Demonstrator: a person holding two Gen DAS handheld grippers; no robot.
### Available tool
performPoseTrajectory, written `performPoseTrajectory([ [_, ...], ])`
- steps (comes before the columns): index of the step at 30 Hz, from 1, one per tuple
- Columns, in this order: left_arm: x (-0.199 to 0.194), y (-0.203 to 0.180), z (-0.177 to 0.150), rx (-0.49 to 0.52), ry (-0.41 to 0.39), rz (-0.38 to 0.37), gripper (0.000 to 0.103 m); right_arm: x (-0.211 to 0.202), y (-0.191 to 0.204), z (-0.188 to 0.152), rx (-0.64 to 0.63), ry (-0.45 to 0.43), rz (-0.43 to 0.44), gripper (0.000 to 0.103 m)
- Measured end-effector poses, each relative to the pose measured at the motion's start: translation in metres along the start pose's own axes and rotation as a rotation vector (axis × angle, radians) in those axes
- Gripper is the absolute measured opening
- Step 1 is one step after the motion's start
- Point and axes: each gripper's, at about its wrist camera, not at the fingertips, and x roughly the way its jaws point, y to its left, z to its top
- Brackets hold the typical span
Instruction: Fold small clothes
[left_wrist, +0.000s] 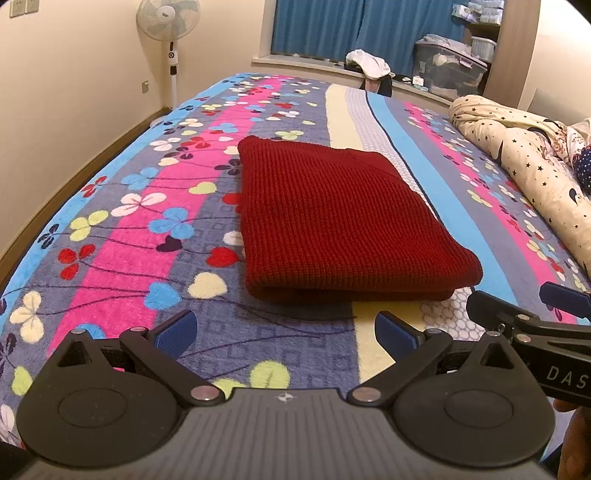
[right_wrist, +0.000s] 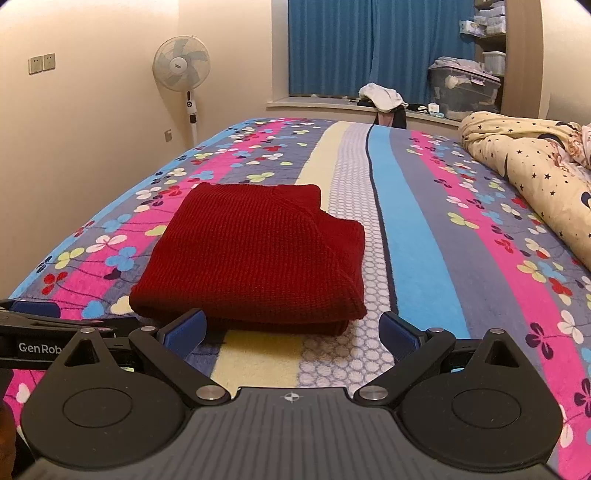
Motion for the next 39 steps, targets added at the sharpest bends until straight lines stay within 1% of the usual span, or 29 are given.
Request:
performPoseTrajectory([
  [39,0.0000,-0.0008,-0.0006,0.005,0.001,0.001,0.102,-0.0013,0.0034,-0.0003,0.021,0.009,-0.003,0.099],
])
